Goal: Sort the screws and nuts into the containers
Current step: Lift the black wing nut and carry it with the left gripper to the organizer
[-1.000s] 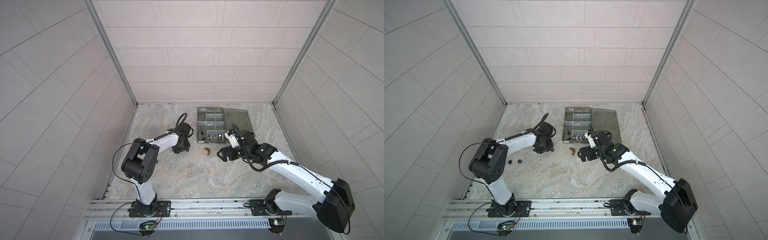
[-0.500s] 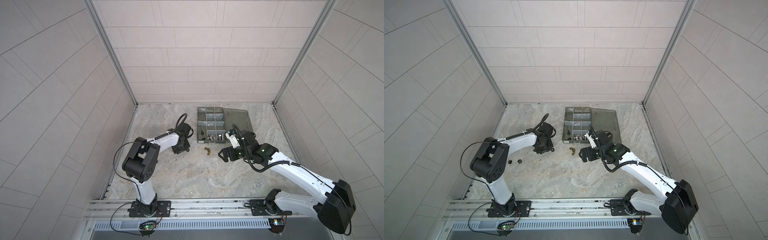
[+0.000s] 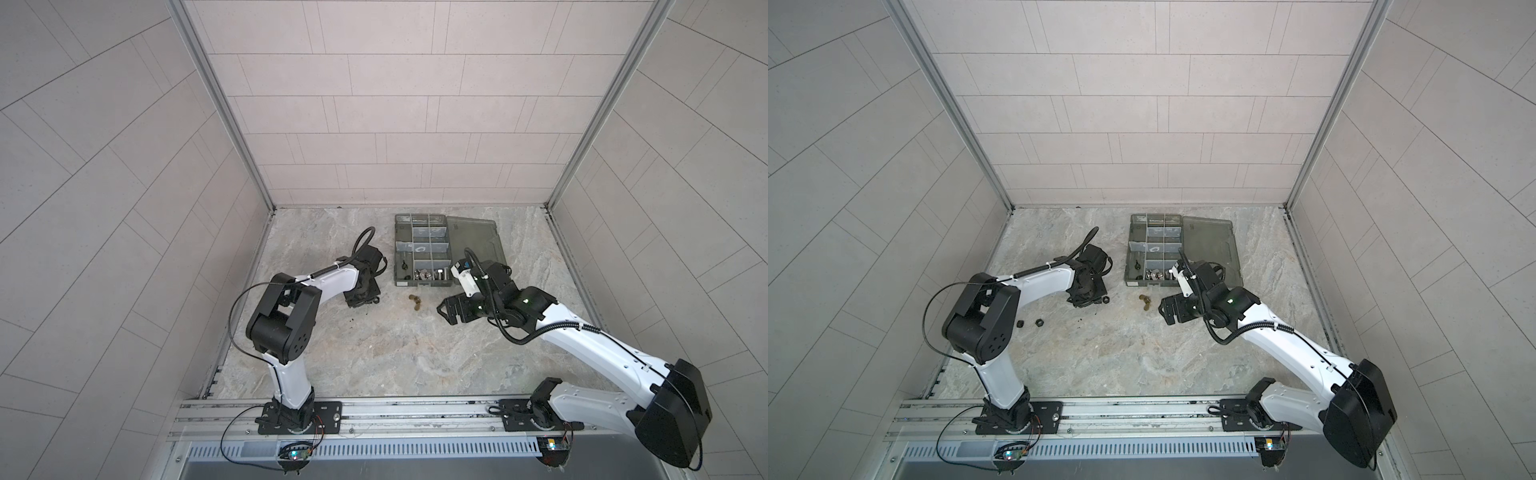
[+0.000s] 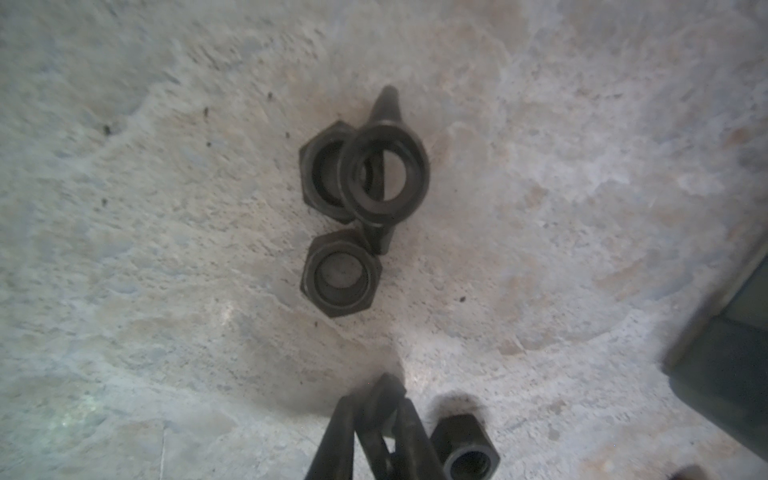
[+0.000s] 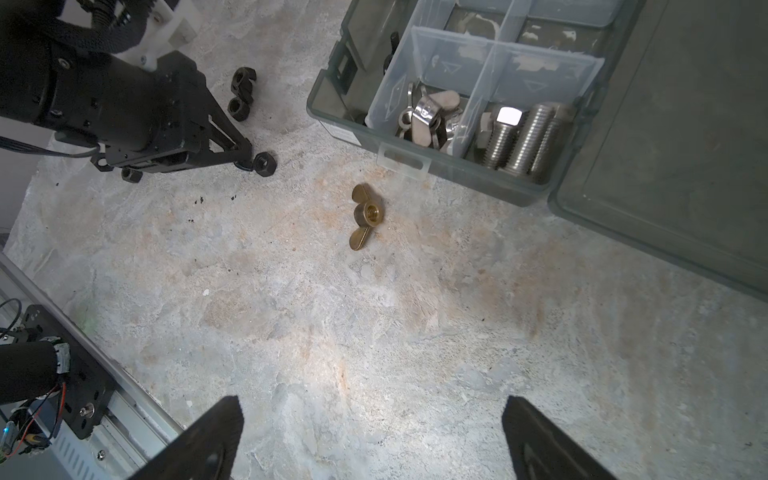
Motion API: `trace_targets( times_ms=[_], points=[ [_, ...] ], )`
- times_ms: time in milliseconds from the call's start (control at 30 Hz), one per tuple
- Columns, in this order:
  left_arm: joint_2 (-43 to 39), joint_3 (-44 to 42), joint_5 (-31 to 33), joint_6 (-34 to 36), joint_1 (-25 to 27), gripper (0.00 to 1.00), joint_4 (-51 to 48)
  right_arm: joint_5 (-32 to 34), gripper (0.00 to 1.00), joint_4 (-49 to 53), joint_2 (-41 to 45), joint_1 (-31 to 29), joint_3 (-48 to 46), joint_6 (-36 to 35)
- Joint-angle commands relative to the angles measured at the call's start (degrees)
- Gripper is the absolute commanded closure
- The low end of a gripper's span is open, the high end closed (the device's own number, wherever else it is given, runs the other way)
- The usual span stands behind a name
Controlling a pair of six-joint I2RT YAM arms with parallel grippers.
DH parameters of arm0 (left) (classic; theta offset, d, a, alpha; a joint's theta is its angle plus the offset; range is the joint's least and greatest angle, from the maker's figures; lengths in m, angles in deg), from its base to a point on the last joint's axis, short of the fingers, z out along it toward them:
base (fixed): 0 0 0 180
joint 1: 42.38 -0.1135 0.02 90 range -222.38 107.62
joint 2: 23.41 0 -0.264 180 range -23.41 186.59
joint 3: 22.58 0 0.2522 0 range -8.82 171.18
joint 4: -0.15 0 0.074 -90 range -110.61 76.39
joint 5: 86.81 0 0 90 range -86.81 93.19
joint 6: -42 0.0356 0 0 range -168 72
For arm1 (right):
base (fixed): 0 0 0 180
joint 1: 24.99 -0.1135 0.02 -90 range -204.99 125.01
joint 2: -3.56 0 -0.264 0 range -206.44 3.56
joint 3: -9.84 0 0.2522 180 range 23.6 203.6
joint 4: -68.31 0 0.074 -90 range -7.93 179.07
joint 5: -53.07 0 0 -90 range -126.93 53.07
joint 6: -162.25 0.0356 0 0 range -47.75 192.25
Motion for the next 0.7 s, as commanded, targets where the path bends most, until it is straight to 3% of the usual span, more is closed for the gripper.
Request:
trace_targets(
  times_ms=[0,400,667],
  points=[
    [1.5,0.3,-0.2,1.3,0.1,0.87,-3.9,1.0,0.01,0.1,0.5,0.3,1.0,-0.6],
    [-1.6,7.2,1.0,4.4,0.1,0.92,-10.7,1.0,0.01,-0.2,0.8,1.0,0.7,-1.0],
    [0.8,16.6,0.5,5.2,0.2,0.91,-13.3,0.6,0.01,-0.3,0.8,1.8,0.9,-1.1]
  ],
)
